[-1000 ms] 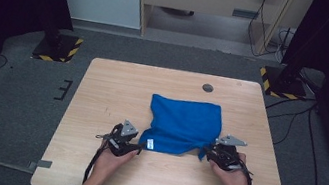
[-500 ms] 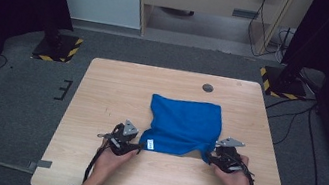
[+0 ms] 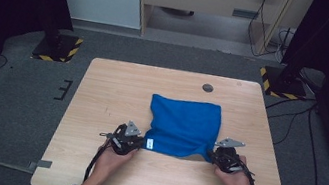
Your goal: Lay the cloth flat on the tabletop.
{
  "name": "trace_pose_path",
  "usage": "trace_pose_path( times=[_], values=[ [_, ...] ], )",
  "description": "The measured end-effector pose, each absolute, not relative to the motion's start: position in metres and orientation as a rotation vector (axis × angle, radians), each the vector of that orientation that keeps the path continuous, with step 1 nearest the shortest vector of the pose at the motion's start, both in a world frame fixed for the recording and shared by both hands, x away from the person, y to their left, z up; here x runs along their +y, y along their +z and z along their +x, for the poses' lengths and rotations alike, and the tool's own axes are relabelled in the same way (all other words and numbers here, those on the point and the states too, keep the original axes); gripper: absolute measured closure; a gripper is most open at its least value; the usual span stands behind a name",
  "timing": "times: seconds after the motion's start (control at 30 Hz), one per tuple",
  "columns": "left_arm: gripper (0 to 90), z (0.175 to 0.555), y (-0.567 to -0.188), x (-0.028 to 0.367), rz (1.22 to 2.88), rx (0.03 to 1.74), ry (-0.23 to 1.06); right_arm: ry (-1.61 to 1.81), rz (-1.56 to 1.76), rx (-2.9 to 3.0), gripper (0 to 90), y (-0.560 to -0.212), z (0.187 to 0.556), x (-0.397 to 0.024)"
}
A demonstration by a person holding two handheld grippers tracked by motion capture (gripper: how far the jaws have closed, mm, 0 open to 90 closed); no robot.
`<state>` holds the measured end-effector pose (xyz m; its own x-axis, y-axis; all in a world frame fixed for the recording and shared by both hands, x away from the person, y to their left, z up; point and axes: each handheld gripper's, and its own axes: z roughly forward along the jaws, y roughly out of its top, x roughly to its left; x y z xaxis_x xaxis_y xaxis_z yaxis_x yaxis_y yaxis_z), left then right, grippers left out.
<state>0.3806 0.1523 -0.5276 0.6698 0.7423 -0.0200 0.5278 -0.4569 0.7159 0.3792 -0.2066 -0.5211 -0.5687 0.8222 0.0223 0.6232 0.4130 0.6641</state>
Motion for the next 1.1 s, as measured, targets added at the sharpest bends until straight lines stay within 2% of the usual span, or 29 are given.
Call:
trace_pose_path(
  times=[0.13, 0.43, 0.6, 0.87, 1.1],
  values=[
    [86.7, 0.384, -0.527, 0.155, 2.168, 0.989, 0.393, 0.946, 1.229, 2.377, 89.3, -0.518, 0.377, -0.201],
    [87.3, 0.392, -0.522, 0.183, 2.107, 1.080, 0.425, 0.985, 1.168, 2.402, 89.5, -0.511, 0.370, -0.192],
    [86.9, 0.391, -0.521, 0.189, 2.103, 1.085, 0.386, 0.990, 1.147, 2.420, 89.5, -0.511, 0.370, -0.187],
    [86.4, 0.370, -0.513, 0.169, 2.118, 1.010, 0.312, 1.007, 1.185, 2.411, 89.5, -0.501, 0.362, -0.210],
    [87.2, 0.363, -0.510, 0.159, 2.121, 1.011, 0.268, 1.006, 1.248, 2.375, 89.5, -0.498, 0.352, -0.242]
  ],
)
